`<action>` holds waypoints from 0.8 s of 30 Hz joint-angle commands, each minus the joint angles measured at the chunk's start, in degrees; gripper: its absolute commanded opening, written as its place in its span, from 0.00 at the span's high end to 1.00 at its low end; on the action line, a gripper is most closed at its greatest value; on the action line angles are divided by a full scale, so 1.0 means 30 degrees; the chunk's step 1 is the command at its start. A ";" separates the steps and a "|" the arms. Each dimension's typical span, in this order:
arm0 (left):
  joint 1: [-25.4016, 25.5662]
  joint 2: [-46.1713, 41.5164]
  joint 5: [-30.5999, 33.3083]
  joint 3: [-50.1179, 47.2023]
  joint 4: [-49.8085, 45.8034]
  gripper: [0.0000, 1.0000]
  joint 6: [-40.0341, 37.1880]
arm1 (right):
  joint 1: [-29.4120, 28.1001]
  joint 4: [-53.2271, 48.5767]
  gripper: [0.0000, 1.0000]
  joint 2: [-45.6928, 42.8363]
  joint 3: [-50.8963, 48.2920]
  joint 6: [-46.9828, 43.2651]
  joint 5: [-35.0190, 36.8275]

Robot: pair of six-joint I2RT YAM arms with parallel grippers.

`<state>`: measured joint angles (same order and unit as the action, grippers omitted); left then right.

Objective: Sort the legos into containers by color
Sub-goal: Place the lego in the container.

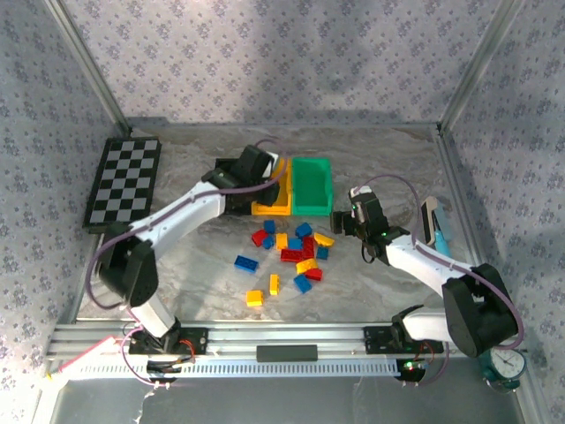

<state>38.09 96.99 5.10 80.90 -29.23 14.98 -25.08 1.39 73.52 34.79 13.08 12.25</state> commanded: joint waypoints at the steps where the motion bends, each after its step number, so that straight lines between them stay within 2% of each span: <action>1: -0.0574 0.2004 -0.0805 0.1983 -0.0165 0.71 -0.0336 | -0.0160 -0.0407 0.07 0.0228 0.0573 -0.0112 0.0354; 5: -0.1129 0.4027 -0.0670 0.4206 -0.0946 0.70 -0.0439 | -0.0192 -0.0216 0.07 0.0084 0.0445 -0.0083 0.0255; 10: -0.1685 0.4930 -0.1290 0.4834 -0.0867 0.67 0.0054 | -0.0217 -0.0174 0.07 0.0242 0.0563 -0.0031 -0.0022; 17: -0.1710 0.4583 -0.1558 0.4417 -0.0867 0.61 -0.0039 | -0.0363 -0.0148 0.07 0.0438 0.0680 -0.0025 -0.0071; 24: -0.1739 0.2982 -0.1467 0.2929 -0.0515 0.50 -0.0424 | -0.0474 -0.0260 0.07 0.0649 0.0820 -0.0105 0.0054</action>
<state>32.91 110.02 1.26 90.80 -30.44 14.37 -25.93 1.39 75.02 35.53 13.06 12.21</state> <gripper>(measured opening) 0.493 0.930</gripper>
